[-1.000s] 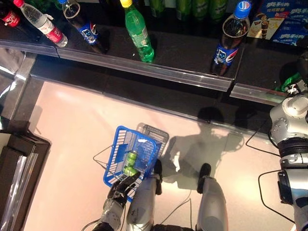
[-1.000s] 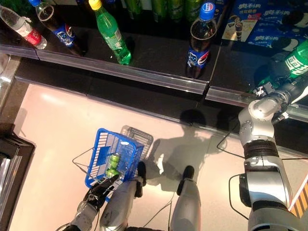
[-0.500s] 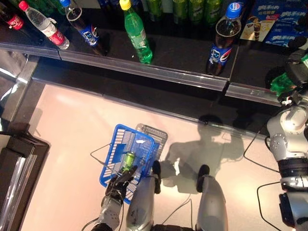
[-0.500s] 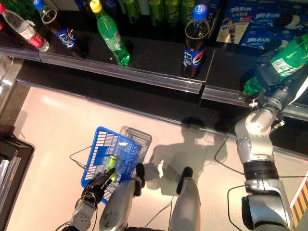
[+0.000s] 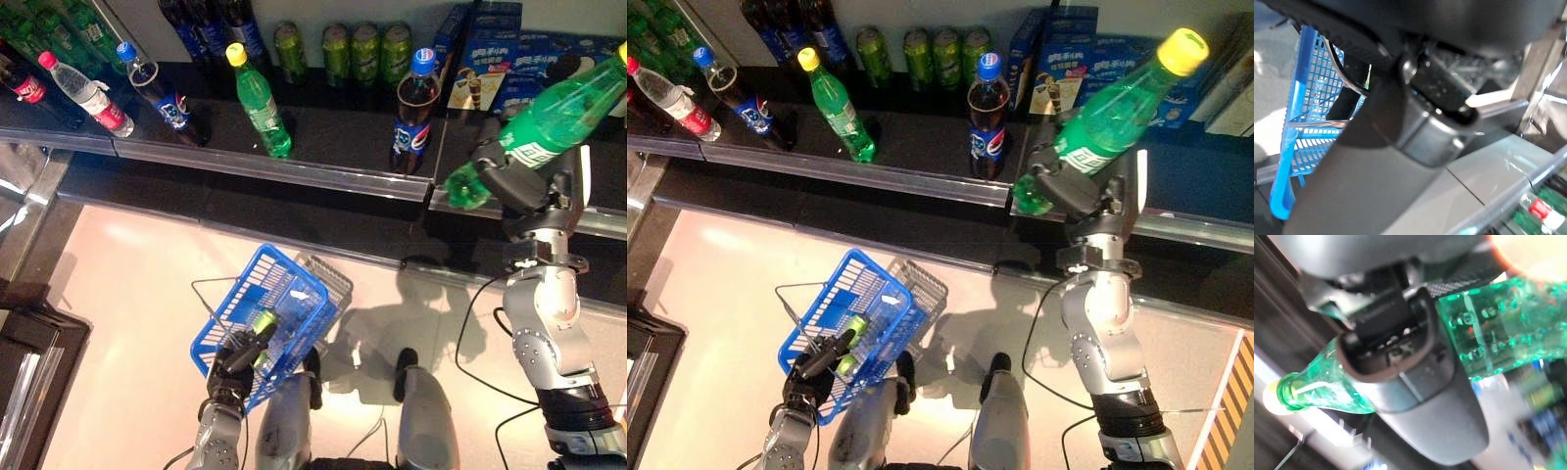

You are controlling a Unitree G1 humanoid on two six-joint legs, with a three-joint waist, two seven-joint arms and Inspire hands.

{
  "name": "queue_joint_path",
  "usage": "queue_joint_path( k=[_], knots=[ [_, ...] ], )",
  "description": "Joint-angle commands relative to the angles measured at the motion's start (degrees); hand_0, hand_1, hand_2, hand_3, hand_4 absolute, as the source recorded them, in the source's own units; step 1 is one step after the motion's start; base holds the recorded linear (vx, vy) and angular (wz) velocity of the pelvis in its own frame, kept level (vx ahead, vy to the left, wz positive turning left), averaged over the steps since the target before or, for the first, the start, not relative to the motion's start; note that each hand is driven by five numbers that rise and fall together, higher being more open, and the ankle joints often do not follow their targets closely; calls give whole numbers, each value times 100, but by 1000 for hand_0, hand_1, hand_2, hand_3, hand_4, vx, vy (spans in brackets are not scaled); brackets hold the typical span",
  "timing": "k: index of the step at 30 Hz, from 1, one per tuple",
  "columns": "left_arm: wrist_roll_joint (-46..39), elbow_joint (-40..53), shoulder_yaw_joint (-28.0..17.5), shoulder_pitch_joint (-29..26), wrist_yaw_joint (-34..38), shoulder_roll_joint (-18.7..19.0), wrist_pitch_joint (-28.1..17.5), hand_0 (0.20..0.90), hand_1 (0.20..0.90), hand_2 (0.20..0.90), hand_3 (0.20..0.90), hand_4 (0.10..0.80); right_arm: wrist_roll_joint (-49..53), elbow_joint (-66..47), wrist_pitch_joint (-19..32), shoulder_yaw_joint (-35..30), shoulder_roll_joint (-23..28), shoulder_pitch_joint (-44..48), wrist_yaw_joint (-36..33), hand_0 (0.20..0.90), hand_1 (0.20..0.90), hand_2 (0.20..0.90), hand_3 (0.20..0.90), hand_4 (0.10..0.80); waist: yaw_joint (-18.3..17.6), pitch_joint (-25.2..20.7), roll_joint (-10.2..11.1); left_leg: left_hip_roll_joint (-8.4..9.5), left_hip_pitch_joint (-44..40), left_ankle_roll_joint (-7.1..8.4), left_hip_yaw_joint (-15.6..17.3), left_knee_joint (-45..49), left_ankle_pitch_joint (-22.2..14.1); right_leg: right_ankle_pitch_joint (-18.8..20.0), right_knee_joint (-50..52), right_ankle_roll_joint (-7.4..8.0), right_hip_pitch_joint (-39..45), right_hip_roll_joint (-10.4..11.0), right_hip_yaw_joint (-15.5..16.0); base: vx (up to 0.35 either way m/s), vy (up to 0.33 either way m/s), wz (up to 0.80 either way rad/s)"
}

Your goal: Pick up the drink and place into the basket.

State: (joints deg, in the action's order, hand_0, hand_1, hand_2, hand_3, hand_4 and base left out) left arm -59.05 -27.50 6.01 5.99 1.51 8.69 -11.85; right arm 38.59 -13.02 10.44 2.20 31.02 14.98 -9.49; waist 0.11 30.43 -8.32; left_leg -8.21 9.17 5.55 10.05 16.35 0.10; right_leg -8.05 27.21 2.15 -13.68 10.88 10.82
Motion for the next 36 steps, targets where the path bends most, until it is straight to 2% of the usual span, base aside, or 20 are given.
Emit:
queue_joint_path(
  k=[1,8,13,17,23,25,29,36],
  knots=[
    [578,1673,-393,336,-556,1022,-1112,300,300,300,200,100,318,-1233,394,186,-301,325,982,300,300,300,200,100,198,-961,472,-132,322,98,-123,1012,594,72,-795,-235,930,-167,251,26,-10,7],
    [783,2639,-233,505,-697,1184,-852,300,300,300,200,100,541,-1586,176,952,-581,-32,1374,300,300,300,200,100,506,-1037,530,-33,175,71,-291,931,607,87,-932,-193,1283,-170,459,26,-6,17],
    [697,3232,-14,594,-792,1270,-583,300,300,300,200,100,355,-1644,62,1466,-619,-16,1267,300,300,300,200,100,701,-1063,524,66,83,54,-425,798,613,108,-1050,-162,1481,-177,573,24,10,13],
    [706,3647,258,660,-997,1437,-562,300,300,300,200,100,144,-1567,164,1817,-566,112,935,300,300,300,200,100,875,-1019,511,139,71,45,-549,725,603,132,-1116,-137,1598,-175,694,-12,-6,24],
    [439,4180,626,466,-1362,1715,-478,300,300,300,200,100,-118,-1158,368,2344,-620,422,272,300,300,300,200,100,1103,-1016,501,261,55,16,-764,661,563,147,-1125,-95,1710,-141,857,3,-5,27],
    [209,4459,871,376,-1833,1834,-309,300,300,300,200,100,-134,-893,456,2621,-697,576,-3,300,300,300,200,100,1218,-1024,492,307,62,7,-865,660,550,174,-1156,-75,1764,-125,944,13,-7,20],
    [155,4742,1258,181,-2401,2015,-238,300,300,300,200,100,-164,-489,403,2955,-788,805,-285,300,300,300,200,100,1316,-1001,463,370,95,-3,-970,683,522,208,-1170,-63,1796,-99,1028,2,0,18],
    [-28,4926,1824,-332,-2721,2307,-263,300,300,300,200,100,-330,348,271,3524,-961,1217,-757,300,300,300,200,100,1422,-1048,431,459,110,10,-1106,724,531,245,-1178,-35,1863,-44,1135,33,28,13]
  ],
)
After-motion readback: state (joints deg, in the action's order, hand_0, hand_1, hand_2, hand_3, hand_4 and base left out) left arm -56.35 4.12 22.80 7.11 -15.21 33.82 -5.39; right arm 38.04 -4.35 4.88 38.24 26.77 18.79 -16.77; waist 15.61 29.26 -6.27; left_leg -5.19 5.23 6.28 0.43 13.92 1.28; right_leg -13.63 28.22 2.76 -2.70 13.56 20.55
